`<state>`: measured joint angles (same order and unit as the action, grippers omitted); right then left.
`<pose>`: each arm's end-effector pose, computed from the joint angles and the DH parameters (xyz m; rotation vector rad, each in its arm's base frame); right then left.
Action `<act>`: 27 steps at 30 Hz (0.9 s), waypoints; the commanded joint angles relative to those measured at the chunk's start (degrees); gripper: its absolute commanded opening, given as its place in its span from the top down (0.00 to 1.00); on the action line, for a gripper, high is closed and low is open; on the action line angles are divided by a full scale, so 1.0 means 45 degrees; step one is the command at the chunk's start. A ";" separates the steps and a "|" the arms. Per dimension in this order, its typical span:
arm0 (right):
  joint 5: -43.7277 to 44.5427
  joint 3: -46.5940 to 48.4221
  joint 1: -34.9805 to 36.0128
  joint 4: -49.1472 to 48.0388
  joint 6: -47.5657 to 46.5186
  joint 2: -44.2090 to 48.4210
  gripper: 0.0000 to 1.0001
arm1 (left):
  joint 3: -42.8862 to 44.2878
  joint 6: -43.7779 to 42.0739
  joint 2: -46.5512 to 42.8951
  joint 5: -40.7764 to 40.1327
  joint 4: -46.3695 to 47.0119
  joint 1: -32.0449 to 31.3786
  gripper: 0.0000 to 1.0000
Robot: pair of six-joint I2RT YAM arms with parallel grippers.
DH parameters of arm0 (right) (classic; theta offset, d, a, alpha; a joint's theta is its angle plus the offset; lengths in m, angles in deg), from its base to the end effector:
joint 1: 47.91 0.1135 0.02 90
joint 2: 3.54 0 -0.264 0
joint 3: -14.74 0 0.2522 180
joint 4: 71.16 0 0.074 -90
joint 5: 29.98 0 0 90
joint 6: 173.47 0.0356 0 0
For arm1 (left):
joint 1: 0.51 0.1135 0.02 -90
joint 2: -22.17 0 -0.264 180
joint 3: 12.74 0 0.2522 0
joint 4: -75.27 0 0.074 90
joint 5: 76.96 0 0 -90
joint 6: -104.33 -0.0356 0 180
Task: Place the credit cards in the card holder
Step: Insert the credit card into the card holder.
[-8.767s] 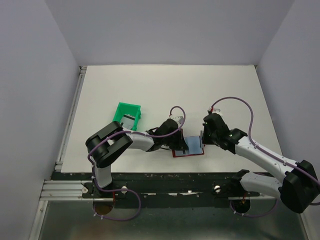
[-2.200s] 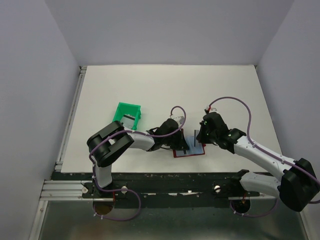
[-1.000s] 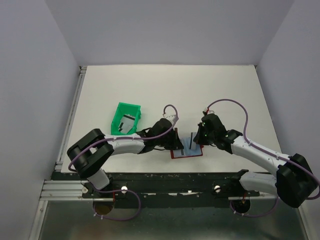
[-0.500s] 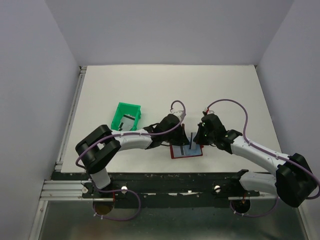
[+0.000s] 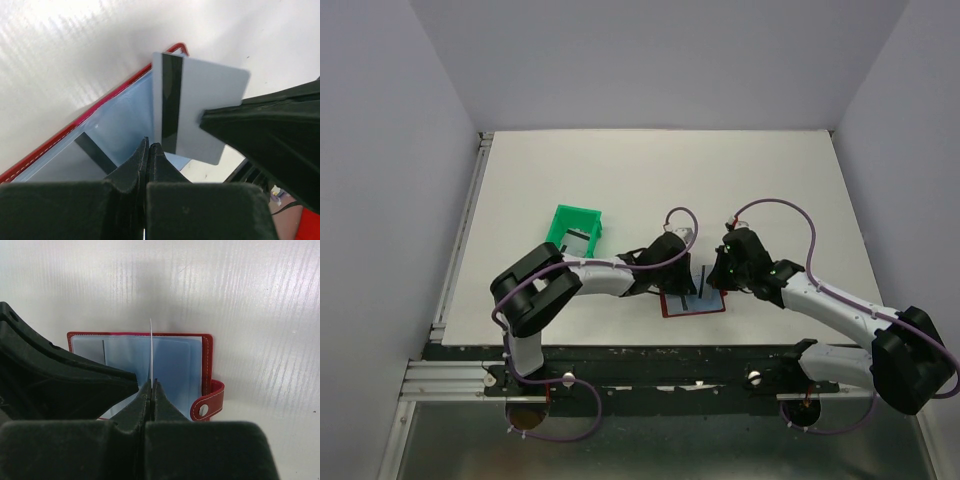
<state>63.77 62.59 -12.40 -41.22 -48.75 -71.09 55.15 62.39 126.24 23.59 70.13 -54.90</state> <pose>0.1866 0.1303 0.1890 0.0128 2.4907 0.4598 0.2099 -0.3043 0.1487 0.2469 2.5377 -1.0457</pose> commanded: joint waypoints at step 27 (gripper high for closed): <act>0.0456 -0.0075 -0.0019 0.0407 -0.0215 0.0089 0.99 | -0.3318 0.0103 -0.6016 -0.3534 -0.3849 -0.0042 1.00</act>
<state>63.77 62.50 -12.40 -41.15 -48.79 -71.09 40.42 63.00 103.20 12.35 56.67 -54.90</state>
